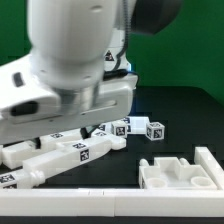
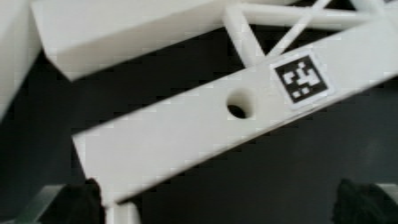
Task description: Assemble chair
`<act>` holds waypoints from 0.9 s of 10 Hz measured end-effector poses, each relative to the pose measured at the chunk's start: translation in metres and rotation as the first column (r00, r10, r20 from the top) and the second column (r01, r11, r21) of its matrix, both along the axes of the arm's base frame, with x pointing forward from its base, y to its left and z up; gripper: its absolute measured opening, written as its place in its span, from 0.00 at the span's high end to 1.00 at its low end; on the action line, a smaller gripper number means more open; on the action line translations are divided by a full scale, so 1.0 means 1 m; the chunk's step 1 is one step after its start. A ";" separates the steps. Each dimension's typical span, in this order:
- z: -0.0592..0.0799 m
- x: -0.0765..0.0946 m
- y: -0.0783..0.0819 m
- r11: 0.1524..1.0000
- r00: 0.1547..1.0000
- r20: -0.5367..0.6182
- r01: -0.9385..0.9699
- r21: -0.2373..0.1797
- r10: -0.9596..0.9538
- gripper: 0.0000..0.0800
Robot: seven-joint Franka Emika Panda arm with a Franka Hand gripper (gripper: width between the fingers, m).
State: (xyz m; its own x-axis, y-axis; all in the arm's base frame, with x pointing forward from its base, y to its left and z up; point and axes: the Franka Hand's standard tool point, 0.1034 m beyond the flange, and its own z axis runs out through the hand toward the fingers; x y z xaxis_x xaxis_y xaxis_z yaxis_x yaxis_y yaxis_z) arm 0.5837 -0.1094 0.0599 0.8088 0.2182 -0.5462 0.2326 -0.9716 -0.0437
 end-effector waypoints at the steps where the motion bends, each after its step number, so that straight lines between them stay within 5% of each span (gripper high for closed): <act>1: 0.000 0.000 0.000 1.000 1.000 -0.020 0.024 0.005 -0.024 0.19; 5: -0.002 0.003 0.006 0.977 0.982 0.015 0.189 -0.097 -0.188 0.19; 7: -0.002 0.022 -0.019 0.909 0.918 0.152 0.388 -0.152 -0.367 0.19; 9: 0.000 0.024 -0.029 0.835 0.835 0.249 0.532 -0.138 -0.491 0.19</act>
Offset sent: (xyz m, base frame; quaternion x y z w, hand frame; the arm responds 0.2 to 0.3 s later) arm 0.0000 0.0000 0.0000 0.0000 0.0000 0.1938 0.9810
